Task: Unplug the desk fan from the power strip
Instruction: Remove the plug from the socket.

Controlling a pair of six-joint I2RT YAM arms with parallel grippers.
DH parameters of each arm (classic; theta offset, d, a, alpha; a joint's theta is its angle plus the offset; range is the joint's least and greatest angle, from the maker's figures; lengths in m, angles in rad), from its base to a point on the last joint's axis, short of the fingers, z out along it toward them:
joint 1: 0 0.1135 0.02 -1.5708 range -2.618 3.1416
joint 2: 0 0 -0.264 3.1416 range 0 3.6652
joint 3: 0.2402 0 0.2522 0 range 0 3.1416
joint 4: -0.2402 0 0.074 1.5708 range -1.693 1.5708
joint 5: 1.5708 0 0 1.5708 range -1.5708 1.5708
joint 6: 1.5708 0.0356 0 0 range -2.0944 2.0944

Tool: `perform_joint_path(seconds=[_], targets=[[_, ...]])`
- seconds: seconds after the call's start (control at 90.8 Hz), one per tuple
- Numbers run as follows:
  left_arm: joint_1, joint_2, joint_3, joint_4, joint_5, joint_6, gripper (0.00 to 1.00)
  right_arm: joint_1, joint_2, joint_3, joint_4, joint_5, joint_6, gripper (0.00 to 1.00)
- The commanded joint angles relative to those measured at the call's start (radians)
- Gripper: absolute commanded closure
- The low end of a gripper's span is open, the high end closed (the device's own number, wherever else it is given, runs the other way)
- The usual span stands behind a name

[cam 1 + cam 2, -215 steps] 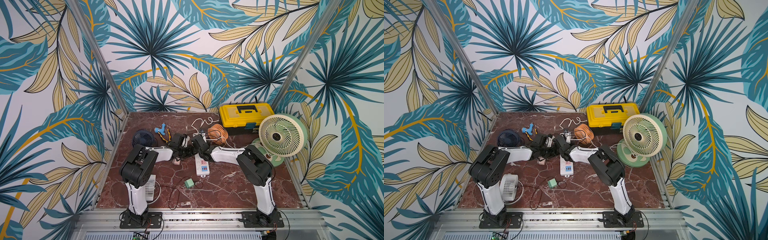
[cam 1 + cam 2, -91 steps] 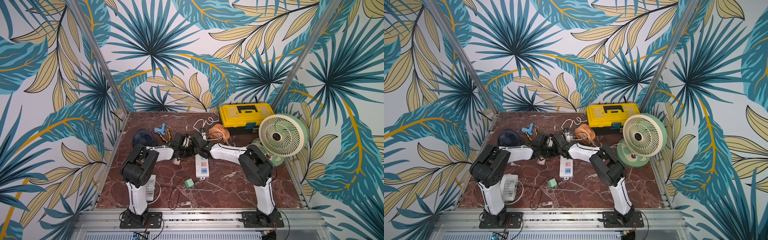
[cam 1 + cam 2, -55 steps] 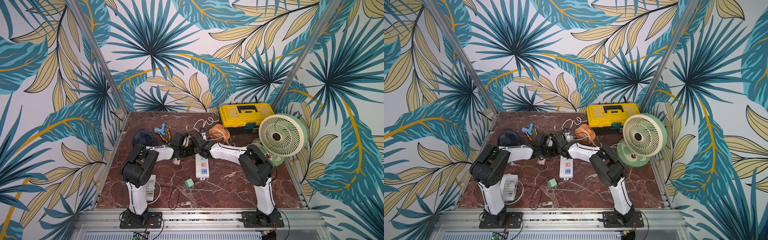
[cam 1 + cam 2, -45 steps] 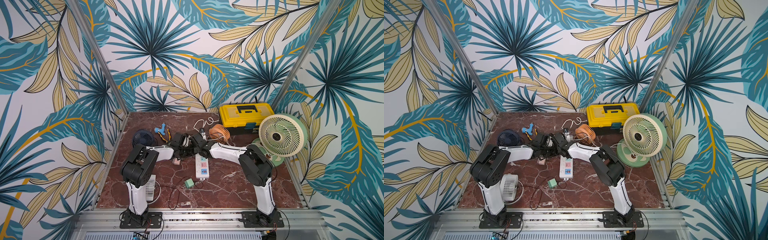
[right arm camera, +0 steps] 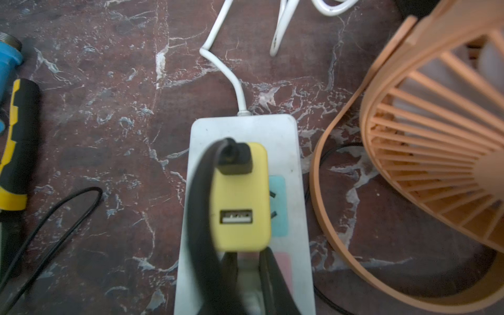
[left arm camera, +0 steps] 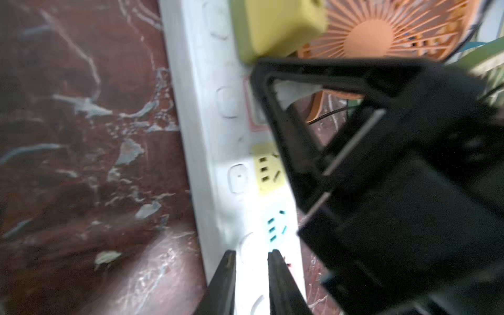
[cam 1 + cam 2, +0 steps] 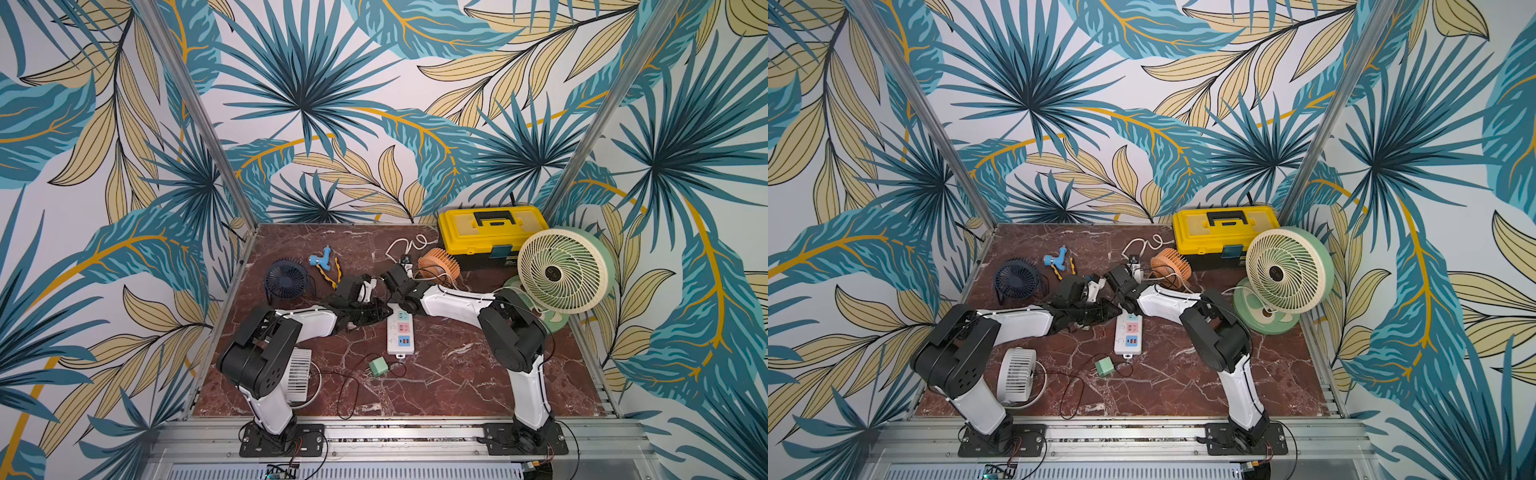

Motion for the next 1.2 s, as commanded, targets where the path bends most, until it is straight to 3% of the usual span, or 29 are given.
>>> perform_joint_path(seconds=[0.0, 0.364, 0.54, 0.749, 0.947, 1.19], targets=[[-0.003, -0.004, -0.011, 0.093, 0.065, -0.008, 0.77, 0.003, -0.008, -0.029, 0.005, -0.063, 0.026, 1.0], [-0.003, 0.193, 0.014, 0.268, 0.145, -0.112, 0.82, 0.002, -0.015, -0.037, 0.021, -0.078, 0.027, 1.0], [-0.004, 0.258, 0.061, 0.123, 0.099, -0.069, 0.89, 0.007, -0.016, -0.014, -0.011, -0.06, 0.014, 1.0], [-0.004, 0.28, 0.106, -0.053, 0.019, 0.012, 0.9, 0.058, 0.012, 0.112, -0.217, 0.103, -0.024, 1.0], [-0.003, 0.308, 0.137, -0.143, -0.02, 0.051, 0.89, 0.013, -0.048, -0.049, 0.029, -0.098, 0.05, 1.0], [-0.005, 0.31, 0.15, -0.187, -0.056, 0.067, 0.89, 0.11, 0.058, 0.196, -0.298, 0.176, -0.009, 1.0]])
